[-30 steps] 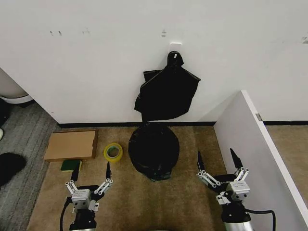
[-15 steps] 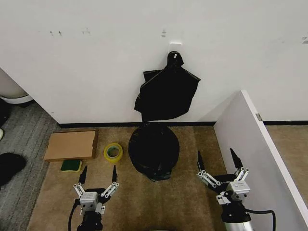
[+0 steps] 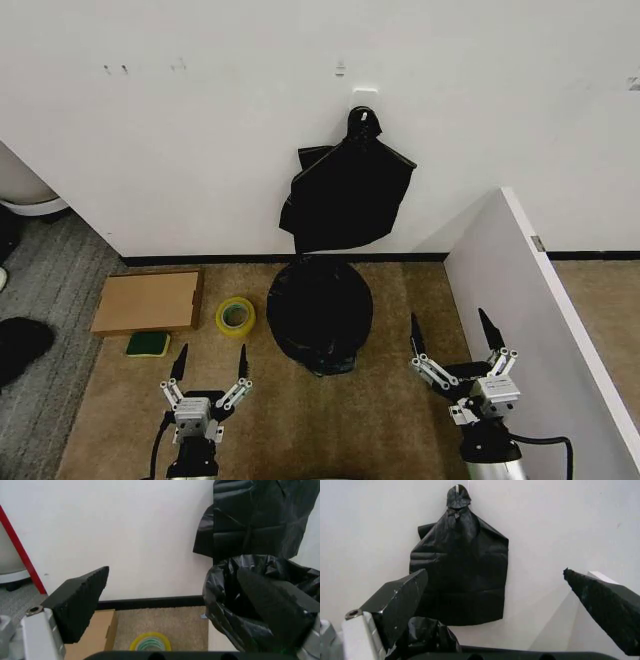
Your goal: Place the garbage bag over the trash bin.
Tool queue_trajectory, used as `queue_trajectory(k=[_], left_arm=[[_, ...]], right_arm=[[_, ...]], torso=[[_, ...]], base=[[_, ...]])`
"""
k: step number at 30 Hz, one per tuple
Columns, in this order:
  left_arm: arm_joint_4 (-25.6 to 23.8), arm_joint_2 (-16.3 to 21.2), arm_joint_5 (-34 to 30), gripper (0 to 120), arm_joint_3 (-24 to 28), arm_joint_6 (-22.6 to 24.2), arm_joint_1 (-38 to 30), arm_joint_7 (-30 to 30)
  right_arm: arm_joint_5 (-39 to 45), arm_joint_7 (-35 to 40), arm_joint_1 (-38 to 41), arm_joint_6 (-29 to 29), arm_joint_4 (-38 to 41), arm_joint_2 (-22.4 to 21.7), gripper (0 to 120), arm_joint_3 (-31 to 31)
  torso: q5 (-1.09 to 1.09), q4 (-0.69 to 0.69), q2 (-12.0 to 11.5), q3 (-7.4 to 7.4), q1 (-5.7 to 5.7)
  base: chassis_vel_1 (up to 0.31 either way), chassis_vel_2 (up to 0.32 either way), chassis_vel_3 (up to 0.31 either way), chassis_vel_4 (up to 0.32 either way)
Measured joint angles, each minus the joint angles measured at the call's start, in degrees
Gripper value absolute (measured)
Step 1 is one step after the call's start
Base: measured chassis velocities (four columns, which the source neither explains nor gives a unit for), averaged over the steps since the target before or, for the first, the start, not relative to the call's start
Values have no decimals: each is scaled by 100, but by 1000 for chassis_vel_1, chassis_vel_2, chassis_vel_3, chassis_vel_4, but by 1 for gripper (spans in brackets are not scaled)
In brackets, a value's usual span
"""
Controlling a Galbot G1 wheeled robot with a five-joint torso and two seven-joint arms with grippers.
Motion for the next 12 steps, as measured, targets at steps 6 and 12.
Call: queue_trajectory(k=[6,12], left_arm=[[13,-16,1,100,-5,15,-20,-11],[27,-6,2,100,26,15,9,-12]], right_arm=[[0,0,0,0,0,0,100,0],[0,0,0,0,0,0,100,0]], torso=[[0,0,0,0,0],[0,0,0,0,0]], base=[[0,0,0,0],[0,0,0,0]])
